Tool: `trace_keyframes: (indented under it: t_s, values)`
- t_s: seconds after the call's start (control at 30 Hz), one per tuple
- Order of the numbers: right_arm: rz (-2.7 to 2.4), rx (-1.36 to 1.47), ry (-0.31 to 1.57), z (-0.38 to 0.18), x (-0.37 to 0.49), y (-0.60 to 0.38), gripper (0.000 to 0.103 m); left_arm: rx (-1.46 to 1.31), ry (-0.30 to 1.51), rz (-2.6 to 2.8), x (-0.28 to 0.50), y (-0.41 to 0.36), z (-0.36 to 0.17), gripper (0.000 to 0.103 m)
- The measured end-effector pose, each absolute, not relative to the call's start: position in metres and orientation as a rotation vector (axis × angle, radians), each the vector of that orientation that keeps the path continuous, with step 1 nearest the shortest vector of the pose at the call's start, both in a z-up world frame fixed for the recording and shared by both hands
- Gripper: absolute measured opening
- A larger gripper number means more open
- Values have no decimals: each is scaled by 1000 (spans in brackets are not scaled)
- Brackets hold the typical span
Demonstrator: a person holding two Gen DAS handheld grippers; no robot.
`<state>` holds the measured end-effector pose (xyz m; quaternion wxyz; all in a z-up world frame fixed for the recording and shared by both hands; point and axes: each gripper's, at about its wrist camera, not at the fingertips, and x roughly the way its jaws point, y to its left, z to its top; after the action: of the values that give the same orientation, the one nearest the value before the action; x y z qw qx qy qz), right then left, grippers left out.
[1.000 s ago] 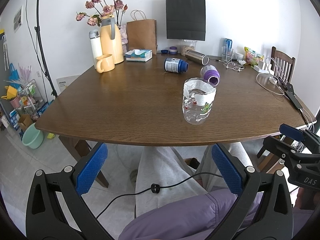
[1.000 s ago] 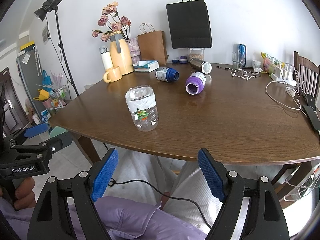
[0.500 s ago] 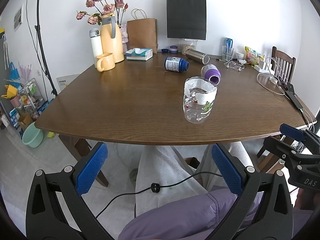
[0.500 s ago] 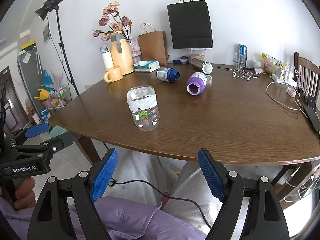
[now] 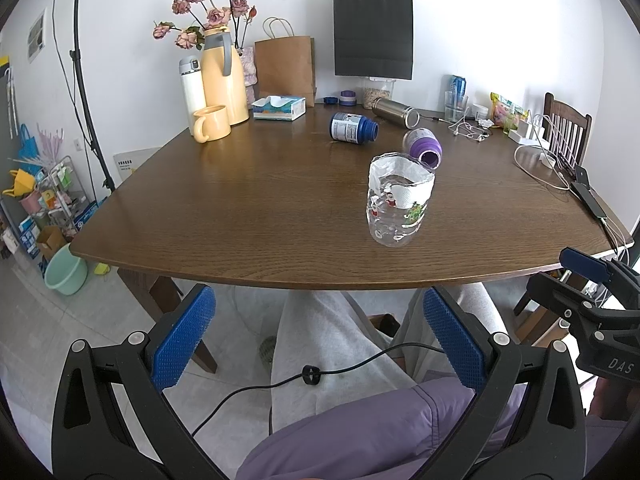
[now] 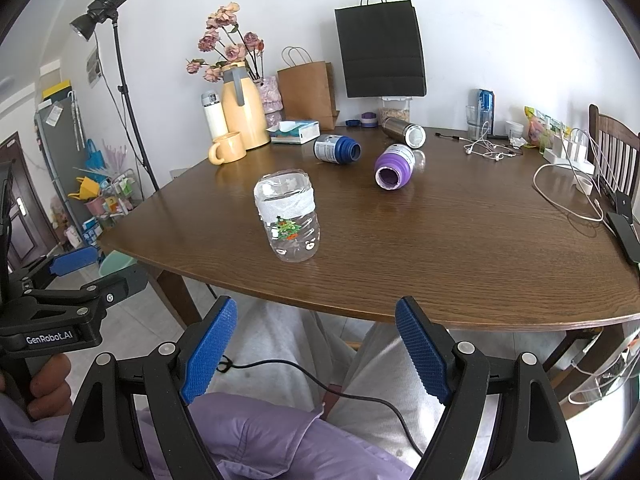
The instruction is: Flip cup upright
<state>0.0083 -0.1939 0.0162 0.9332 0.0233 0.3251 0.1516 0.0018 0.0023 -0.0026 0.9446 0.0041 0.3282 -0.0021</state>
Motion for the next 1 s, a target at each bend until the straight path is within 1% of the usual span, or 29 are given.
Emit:
trace_keyframes:
  t_s: [0.33,0.47,0.57,0.7,0.83,1.0]
  values:
    - [317,51,653,14,10,-190,86,8,669,-1,2,2,-5,103]
    - [366,61,595,32,26,-180,86,9,653,23,6,8,-5,103]
    - [452,87,577,43,59,-170,86,15,624,44,25,14,1,103]
    - [445,127,605,48,121,-157,86,38,577,95,61,22,5,103]
    - [459,149,619,55,177,-145,86,-32,609,79,104,27,14,103]
    - [431,120,631,68,230,-148,85,-89,637,52,162,2,30,103]
